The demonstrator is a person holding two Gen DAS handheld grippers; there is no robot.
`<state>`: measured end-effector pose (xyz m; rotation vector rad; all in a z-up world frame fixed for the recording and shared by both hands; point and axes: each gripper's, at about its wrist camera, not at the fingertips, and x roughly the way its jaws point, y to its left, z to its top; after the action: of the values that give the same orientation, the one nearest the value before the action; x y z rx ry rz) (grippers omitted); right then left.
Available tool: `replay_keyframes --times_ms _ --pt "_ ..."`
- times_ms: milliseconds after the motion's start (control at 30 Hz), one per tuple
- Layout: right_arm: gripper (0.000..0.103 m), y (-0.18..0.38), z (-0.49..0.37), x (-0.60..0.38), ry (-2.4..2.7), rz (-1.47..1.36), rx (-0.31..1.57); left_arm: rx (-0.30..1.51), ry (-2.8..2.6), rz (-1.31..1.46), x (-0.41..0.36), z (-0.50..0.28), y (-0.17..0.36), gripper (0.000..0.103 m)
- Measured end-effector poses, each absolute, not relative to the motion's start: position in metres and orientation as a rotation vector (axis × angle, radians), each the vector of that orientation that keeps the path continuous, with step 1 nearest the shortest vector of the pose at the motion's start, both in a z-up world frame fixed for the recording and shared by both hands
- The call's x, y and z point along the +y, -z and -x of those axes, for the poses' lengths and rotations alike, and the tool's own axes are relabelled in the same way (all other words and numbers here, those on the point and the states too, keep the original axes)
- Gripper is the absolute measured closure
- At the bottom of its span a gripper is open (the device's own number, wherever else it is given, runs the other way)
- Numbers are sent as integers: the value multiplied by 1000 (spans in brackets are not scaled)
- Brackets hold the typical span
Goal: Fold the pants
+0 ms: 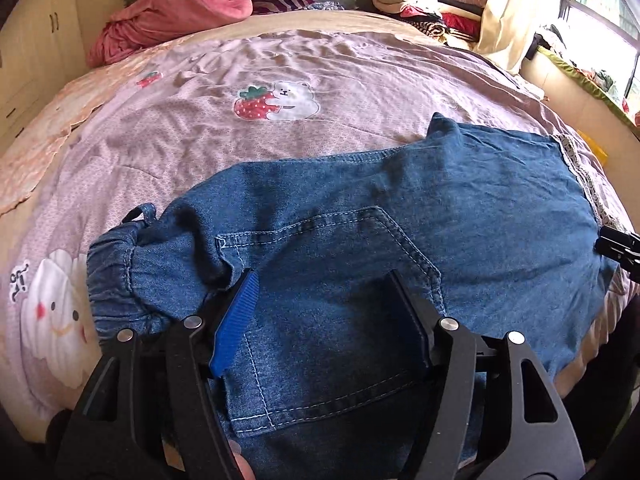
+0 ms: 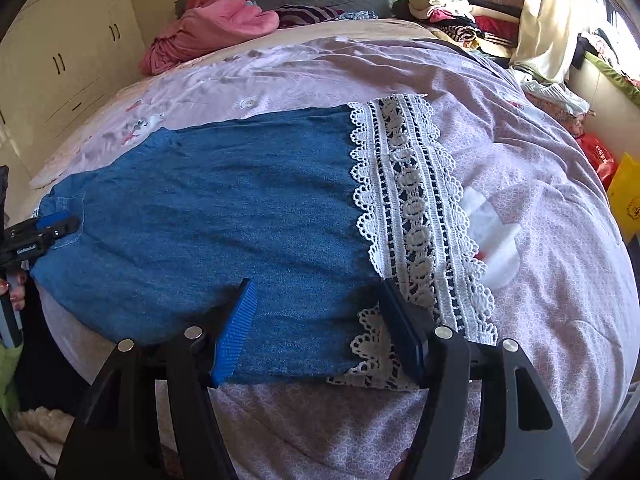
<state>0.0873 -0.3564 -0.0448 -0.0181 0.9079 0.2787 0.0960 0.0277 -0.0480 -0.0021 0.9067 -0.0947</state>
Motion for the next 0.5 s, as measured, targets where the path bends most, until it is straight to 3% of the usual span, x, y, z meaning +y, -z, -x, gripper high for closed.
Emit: replay_keyframes --times_ms 200,500 --pt "32 33 -80 -365 -259 -66 925 893 118 11 22 -85 34 29" --pt "22 5 -51 -379 -235 -122 864 835 159 13 9 -68 4 23"
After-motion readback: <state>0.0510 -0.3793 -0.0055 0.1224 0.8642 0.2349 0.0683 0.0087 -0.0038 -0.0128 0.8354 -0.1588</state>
